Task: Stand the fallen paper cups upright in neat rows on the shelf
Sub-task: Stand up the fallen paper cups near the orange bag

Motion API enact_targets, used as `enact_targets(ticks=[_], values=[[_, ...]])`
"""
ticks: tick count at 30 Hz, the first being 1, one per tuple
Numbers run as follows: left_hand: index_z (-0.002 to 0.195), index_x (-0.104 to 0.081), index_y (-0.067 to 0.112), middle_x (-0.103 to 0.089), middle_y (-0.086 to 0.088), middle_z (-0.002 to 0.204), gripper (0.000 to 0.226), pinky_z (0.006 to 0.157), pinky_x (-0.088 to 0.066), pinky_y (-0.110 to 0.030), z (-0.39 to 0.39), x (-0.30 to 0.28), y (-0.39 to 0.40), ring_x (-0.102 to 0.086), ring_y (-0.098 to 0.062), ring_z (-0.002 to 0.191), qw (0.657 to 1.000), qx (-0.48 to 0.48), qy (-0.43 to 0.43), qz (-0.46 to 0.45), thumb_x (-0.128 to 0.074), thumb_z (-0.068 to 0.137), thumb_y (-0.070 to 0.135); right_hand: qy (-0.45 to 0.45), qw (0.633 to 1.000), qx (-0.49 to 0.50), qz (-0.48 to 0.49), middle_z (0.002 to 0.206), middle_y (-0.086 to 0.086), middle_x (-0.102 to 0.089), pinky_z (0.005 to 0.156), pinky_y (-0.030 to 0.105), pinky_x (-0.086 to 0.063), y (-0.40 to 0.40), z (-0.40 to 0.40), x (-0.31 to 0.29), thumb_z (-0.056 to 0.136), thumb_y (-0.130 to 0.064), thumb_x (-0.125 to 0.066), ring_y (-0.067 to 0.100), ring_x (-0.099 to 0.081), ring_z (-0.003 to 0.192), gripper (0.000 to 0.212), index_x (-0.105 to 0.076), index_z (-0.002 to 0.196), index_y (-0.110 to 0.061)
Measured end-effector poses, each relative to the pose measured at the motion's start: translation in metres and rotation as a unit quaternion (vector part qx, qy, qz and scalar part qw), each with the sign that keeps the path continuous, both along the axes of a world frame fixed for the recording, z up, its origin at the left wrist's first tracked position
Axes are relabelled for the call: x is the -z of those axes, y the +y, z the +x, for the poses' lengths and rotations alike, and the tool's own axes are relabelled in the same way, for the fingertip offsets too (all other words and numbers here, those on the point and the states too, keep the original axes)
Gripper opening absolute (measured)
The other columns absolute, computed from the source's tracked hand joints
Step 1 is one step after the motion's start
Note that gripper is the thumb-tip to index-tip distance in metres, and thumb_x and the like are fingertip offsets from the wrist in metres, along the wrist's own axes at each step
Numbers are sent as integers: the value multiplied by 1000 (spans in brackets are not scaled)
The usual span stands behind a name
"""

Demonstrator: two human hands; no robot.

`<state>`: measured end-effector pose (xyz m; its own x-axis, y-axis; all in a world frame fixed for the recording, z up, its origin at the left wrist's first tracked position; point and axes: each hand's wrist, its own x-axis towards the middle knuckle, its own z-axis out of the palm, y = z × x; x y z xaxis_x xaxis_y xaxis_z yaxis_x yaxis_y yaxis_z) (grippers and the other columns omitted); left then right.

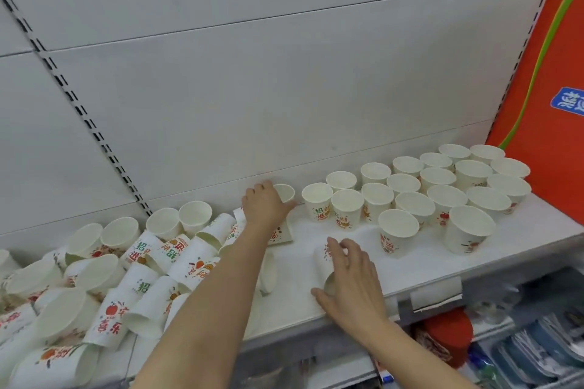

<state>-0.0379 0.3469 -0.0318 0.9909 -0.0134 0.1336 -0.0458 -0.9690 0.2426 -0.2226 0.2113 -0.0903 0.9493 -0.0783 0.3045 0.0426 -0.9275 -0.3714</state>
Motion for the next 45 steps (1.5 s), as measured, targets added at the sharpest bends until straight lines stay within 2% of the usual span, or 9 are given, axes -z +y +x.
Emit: enact_targets(ticks=[5,8,13,18,25,31,37,42,45], values=[[130,-50,11,-56,-10,127,86,96,-36,-37,12,6,3,-46,-30,118,1000,9,-9,-12,-60,72,73,-17,995,67,71,126,6,-41,93,31,-42,-7,5,-16,70,-31,-73,26,-46,114,76,-37,133,-10],[130,-52,15,-56,-8,129,85,98,-36,-38,14,6,3,-46,-30,119,998,36,-22,-45,-62,69,73,-27,991,108,72,118,4,-38,83,32,-48,-23,11,-32,64,-31,-77,26,-48,105,66,-45,119,-13],[126,-54,17,-55,-5,130,71,98,-40,-42,13,11,1,-49,-29,120,984,112,-6,-139,-72,71,58,-35,991,130,20,118,6,-47,92,32,-39,-37,22,-47,66,-33,-78,28,-43,109,73,-46,131,-18],[107,-58,18,-57,-3,121,58,87,-45,-42,12,20,1,-54,-27,109,978,158,11,-136,-73,65,55,-31,992,123,4,125,8,-53,94,35,-41,-37,29,-42,64,-36,-83,29,-49,112,72,-54,125,-11],[127,-56,24,-49,-1,138,64,102,-38,-40,1,7,23,-48,-25,123,977,169,12,-128,-76,72,49,-88,992,77,-55,108,10,-67,80,41,-53,-32,37,-36,46,-35,-93,33,-63,96,74,-66,108,-4],[130,-58,22,-55,-1,136,57,102,-41,-40,-5,-4,77,-51,-25,122,985,129,-15,-116,-74,79,44,-117,989,38,-78,121,9,-65,94,42,-46,-35,44,-28,55,-46,-88,30,-60,111,76,-65,116,-6],[128,-61,23,-58,-1,134,49,100,-43,-38,-6,-7,103,-53,-24,119,993,73,-12,-95,-73,83,37,-205,979,21,-8,112,1,-66,89,37,-39,-13,52,-37,72,-44,-76,26,-55,107,53,-66,114,-12],[136,-50,32,-51,0,140,52,104,-35,-39,-5,-10,88,-45,-25,125,990,140,-28,3,-67,87,26,-83,984,3,155,100,-5,-67,87,34,-40,34,74,-34,79,-37,-74,21,-53,98,33,-67,106,-19],[133,-51,36,-44,0,143,53,105,-34,-39,1,-14,74,-40,-23,130,972,225,-3,71,-60,87,11,-70,982,35,172,98,-3,-67,84,35,-43,49,86,-32,80,-36,-73,22,-53,95,30,-67,103,-18]])
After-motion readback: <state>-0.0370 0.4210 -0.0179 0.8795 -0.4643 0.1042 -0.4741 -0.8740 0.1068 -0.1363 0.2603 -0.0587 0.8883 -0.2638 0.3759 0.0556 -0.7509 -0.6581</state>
